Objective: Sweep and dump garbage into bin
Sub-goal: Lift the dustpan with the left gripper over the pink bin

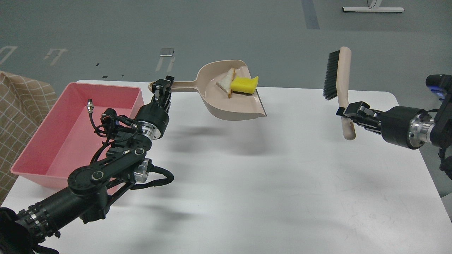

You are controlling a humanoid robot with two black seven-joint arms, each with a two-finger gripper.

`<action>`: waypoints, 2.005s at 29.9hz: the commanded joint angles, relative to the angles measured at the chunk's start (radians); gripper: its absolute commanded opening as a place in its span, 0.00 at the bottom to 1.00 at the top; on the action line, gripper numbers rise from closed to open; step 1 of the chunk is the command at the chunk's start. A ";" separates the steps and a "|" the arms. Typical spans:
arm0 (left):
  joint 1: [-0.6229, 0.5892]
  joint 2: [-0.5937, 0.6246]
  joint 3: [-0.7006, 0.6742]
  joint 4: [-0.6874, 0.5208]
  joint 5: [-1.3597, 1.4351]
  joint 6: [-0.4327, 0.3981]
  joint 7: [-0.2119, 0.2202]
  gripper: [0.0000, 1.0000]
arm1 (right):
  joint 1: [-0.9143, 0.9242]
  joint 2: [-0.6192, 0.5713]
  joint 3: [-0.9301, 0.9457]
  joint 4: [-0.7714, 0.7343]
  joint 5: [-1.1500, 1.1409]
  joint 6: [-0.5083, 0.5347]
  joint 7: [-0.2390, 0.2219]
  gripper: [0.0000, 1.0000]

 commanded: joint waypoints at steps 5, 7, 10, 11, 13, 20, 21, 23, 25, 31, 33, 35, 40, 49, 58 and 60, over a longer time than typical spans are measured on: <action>-0.016 0.041 -0.022 0.000 -0.035 -0.005 0.000 0.00 | -0.002 0.000 0.000 -0.008 0.000 0.000 0.000 0.00; -0.023 0.052 -0.022 0.000 -0.036 -0.009 0.000 0.00 | -0.002 0.000 0.000 -0.008 0.000 0.000 0.000 0.00; -0.028 0.064 -0.025 0.000 -0.038 -0.009 0.000 0.00 | -0.002 0.000 0.000 -0.008 -0.002 0.000 0.000 0.00; -0.029 0.070 -0.034 0.000 -0.039 -0.010 0.000 0.00 | -0.002 0.000 0.000 -0.011 0.000 0.000 0.000 0.00; -0.029 0.075 -0.048 0.000 -0.052 -0.024 0.000 0.00 | -0.005 0.000 0.000 -0.015 0.000 0.000 0.000 0.00; -0.029 0.121 -0.074 0.000 -0.076 -0.039 0.000 0.00 | -0.006 0.000 0.000 -0.019 0.000 0.000 0.000 0.00; -0.028 0.126 -0.077 0.000 -0.082 -0.042 0.000 0.00 | -0.006 0.000 0.000 -0.021 -0.002 0.000 0.000 0.00; -0.028 0.145 -0.082 -0.001 -0.095 -0.058 0.000 0.00 | -0.006 0.001 0.000 -0.022 -0.002 0.000 0.000 0.00; -0.026 0.167 -0.082 -0.002 -0.101 -0.070 0.000 0.00 | -0.006 0.001 0.000 -0.022 -0.002 0.000 0.000 0.00; -0.020 0.237 -0.086 -0.017 -0.101 -0.110 -0.002 0.00 | -0.008 0.003 0.000 -0.022 -0.002 0.000 0.000 0.00; -0.016 0.259 -0.091 -0.026 -0.101 -0.119 0.000 0.00 | -0.008 0.004 0.000 -0.024 -0.002 0.000 0.000 0.00; -0.014 0.273 -0.092 -0.029 -0.101 -0.127 0.000 0.00 | -0.008 0.004 0.000 -0.027 -0.002 0.000 0.000 0.00; -0.009 0.314 -0.092 -0.034 -0.101 -0.151 -0.005 0.00 | -0.008 0.008 0.000 -0.036 -0.002 0.000 0.000 0.00; 0.012 0.392 -0.094 -0.043 -0.102 -0.196 -0.025 0.00 | -0.008 0.005 -0.002 -0.036 -0.002 0.000 0.000 0.00; 0.078 0.484 -0.178 -0.043 -0.102 -0.280 -0.026 0.00 | -0.020 0.004 -0.003 -0.036 -0.002 0.000 0.000 0.00; 0.093 0.495 -0.203 -0.043 -0.102 -0.297 -0.031 0.00 | -0.020 0.006 -0.003 -0.036 -0.002 0.000 0.000 0.00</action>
